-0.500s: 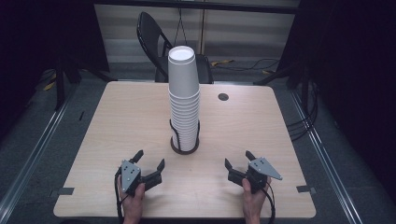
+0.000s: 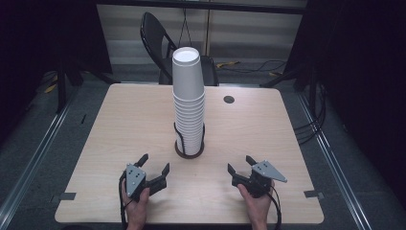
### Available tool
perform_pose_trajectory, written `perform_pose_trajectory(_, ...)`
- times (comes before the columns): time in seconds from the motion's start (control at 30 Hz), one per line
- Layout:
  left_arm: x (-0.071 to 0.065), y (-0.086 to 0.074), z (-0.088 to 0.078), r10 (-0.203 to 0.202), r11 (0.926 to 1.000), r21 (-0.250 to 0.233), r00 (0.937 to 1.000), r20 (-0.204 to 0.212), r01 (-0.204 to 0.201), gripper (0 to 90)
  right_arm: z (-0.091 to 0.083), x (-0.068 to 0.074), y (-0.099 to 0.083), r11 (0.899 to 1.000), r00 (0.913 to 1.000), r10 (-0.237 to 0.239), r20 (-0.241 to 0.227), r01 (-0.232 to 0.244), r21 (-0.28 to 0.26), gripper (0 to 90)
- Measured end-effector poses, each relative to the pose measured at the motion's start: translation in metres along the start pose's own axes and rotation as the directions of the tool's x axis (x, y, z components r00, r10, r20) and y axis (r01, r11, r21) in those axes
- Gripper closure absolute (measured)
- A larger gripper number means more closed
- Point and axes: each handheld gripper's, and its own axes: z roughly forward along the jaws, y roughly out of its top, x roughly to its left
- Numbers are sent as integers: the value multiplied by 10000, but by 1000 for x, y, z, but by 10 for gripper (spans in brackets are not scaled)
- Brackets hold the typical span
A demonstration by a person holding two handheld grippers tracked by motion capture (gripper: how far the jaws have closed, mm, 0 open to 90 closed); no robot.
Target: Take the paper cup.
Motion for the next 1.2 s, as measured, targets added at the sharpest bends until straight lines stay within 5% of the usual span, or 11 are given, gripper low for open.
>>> perform_pose_trajectory(0.2,0,0,-1,29,10000,-59,10000,-28,-30,178,3,10,10,9993,9953,184,-954,-214,-305,189)
perform_pose_trajectory(0.93,1,0,-1,-5,10000,-78,9999,105,6,178,15,38,70,9930,9737,-582,-2203,338,-1133,175)
perform_pose_trajectory(1.2,2,0,-1,-3,10000,-75,9999,130,4,177,19,47,101,9858,9571,-912,-2751,475,-1613,150)
